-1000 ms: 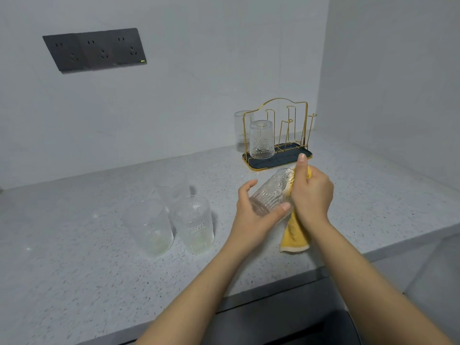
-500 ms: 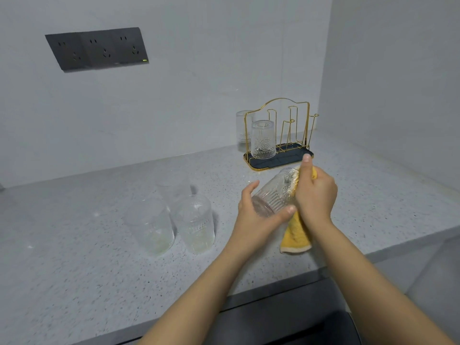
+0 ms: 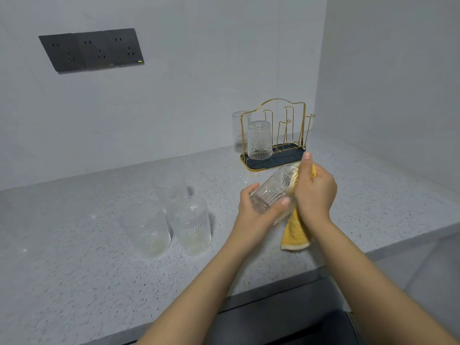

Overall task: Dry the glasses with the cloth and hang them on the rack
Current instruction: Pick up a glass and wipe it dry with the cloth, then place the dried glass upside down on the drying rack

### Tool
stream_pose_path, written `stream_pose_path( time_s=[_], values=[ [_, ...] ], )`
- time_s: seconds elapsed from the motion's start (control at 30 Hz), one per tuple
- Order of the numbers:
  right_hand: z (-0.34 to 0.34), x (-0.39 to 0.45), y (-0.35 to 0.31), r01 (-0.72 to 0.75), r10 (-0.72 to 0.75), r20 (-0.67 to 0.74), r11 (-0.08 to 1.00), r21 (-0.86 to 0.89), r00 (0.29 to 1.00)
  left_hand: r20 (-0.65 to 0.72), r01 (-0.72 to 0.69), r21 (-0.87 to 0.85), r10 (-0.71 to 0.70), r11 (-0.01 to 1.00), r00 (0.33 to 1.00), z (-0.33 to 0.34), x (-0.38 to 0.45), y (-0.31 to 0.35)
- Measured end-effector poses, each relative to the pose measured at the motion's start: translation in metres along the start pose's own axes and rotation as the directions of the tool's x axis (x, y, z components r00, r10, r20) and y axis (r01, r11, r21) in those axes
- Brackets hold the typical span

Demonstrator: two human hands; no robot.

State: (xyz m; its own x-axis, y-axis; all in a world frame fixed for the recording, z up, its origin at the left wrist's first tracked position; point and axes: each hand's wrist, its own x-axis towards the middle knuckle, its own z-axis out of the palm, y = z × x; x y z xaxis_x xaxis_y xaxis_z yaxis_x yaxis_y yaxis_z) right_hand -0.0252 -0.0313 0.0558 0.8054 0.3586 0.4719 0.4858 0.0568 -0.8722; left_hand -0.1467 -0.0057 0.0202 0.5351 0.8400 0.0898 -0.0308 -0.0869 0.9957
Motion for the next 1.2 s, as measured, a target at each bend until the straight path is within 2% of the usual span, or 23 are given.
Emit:
stream_pose_path(
  time_s=[0.07, 0.1, 0.13, 0.17, 0.2, 0.23, 0.27, 0.3, 0.4, 0.5, 0.57, 0.6, 0.63, 0.67, 0.73, 0.77, 0.8, 0.9, 1.0, 1.1, 1.2],
  values=[
    [0.001, 0.0, 0.0, -0.008, 0.008, 0.009, 1.0, -0.021, 1.0, -0.061, -0.163, 0.104, 0.17, 0.981, 0.984, 0.001, 0.0, -0.005],
    [0.001, -0.001, 0.001, 0.008, -0.008, 0.017, 1.0, -0.008, 1.0, -0.073, -0.162, 0.084, 0.168, 0.983, 0.983, 0.001, 0.001, -0.004],
    [0.001, -0.003, 0.003, 0.034, -0.035, 0.024, 0.999, 0.025, 0.999, -0.061, -0.108, -0.014, 0.107, 0.994, 0.992, -0.001, 0.002, 0.0],
    [0.0, -0.005, 0.005, 0.064, -0.066, 0.029, 0.995, 0.073, 0.997, -0.009, 0.034, -0.187, -0.036, 0.982, 0.999, -0.001, 0.004, 0.007],
    [-0.001, -0.007, 0.006, 0.089, -0.094, 0.033, 0.988, 0.122, 0.995, 0.112, 0.231, -0.38, -0.204, 0.896, 0.973, -0.002, 0.005, 0.013],
    [-0.002, -0.009, 0.007, 0.108, -0.114, 0.032, 0.981, 0.159, 0.993, 0.238, 0.4, -0.495, -0.323, 0.771, 0.916, -0.004, 0.005, 0.018],
    [-0.002, -0.01, 0.007, 0.119, -0.125, 0.025, 0.976, 0.182, 0.992, 0.319, 0.492, -0.525, -0.376, 0.694, 0.87, -0.005, 0.004, 0.02],
    [-0.002, -0.01, 0.007, 0.123, -0.129, 0.016, 0.973, 0.197, 0.992, 0.34, 0.515, -0.497, -0.39, 0.698, 0.856, -0.005, 0.003, 0.02],
    [-0.001, -0.006, 0.006, 0.07, -0.064, -0.036, 0.981, 0.183, 0.997, 0.269, 0.395, -0.396, -0.307, 0.829, 0.913, -0.001, 0.001, 0.018],
    [0.001, 0.0, 0.004, -0.01, 0.014, -0.056, 0.997, 0.081, 0.998, 0.032, 0.088, -0.182, -0.083, 0.979, 0.996, 0.009, -0.003, 0.011],
    [0.004, 0.0, 0.004, -0.049, 0.053, -0.052, 0.995, 0.086, 0.997, -0.086, -0.091, -0.014, 0.089, 0.996, 0.992, 0.011, -0.001, 0.003],
    [0.005, -0.001, 0.004, -0.046, 0.05, -0.044, 0.994, 0.101, 0.998, -0.111, -0.114, 0.0, 0.113, 0.993, 0.987, 0.01, 0.001, 0.002],
    [0.004, -0.003, 0.006, -0.022, 0.026, -0.035, 0.992, 0.12, 0.999, -0.109, -0.084, -0.064, 0.076, 0.994, 0.991, 0.008, 0.003, 0.005],
    [0.003, -0.005, 0.007, 0.014, -0.01, -0.023, 0.989, 0.149, 1.0, -0.063, 0.024, -0.199, -0.037, 0.98, 0.997, 0.006, 0.005, 0.011],
    [0.0, -0.007, 0.009, 0.082, -0.084, 0.003, 0.976, 0.203, 0.996, 0.146, 0.342, -0.49, -0.311, 0.802, 0.939, 0.004, 0.006, 0.026],
    [-0.001, -0.006, 0.009, 0.102, -0.106, 0.01, 0.972, 0.21, 0.994, 0.234, 0.449, -0.521, -0.384, 0.726, 0.893, 0.004, 0.006, 0.027],
    [-0.001, -0.005, 0.008, 0.108, -0.112, 0.007, 0.972, 0.207, 0.994, 0.269, 0.495, -0.486, -0.416, 0.72, 0.869, 0.003, 0.005, 0.027],
    [0.002, 0.004, 0.004, 0.036, -0.028, -0.047, 0.983, 0.182, 0.999, 0.2, 0.418, -0.328, -0.37, 0.847, 0.907, 0.006, 0.006, 0.024],
    [0.003, 0.015, 0.003, -0.107, 0.119, -0.093, 0.987, 0.122, 0.989, 0.053, 0.203, -0.273, -0.195, 0.941, 0.979, 0.01, 0.009, 0.023],
    [0.006, 0.016, 0.007, -0.194, 0.209, -0.086, 0.968, 0.161, 0.974, -0.121, 0.048, -0.179, -0.07, 0.983, 0.99, 0.012, 0.015, 0.021],
    [0.007, 0.016, 0.014, -0.196, 0.211, -0.064, 0.963, 0.187, 0.975, -0.196, -0.015, -0.136, -0.012, 0.991, 0.981, 0.013, 0.025, 0.034]
  ],
)
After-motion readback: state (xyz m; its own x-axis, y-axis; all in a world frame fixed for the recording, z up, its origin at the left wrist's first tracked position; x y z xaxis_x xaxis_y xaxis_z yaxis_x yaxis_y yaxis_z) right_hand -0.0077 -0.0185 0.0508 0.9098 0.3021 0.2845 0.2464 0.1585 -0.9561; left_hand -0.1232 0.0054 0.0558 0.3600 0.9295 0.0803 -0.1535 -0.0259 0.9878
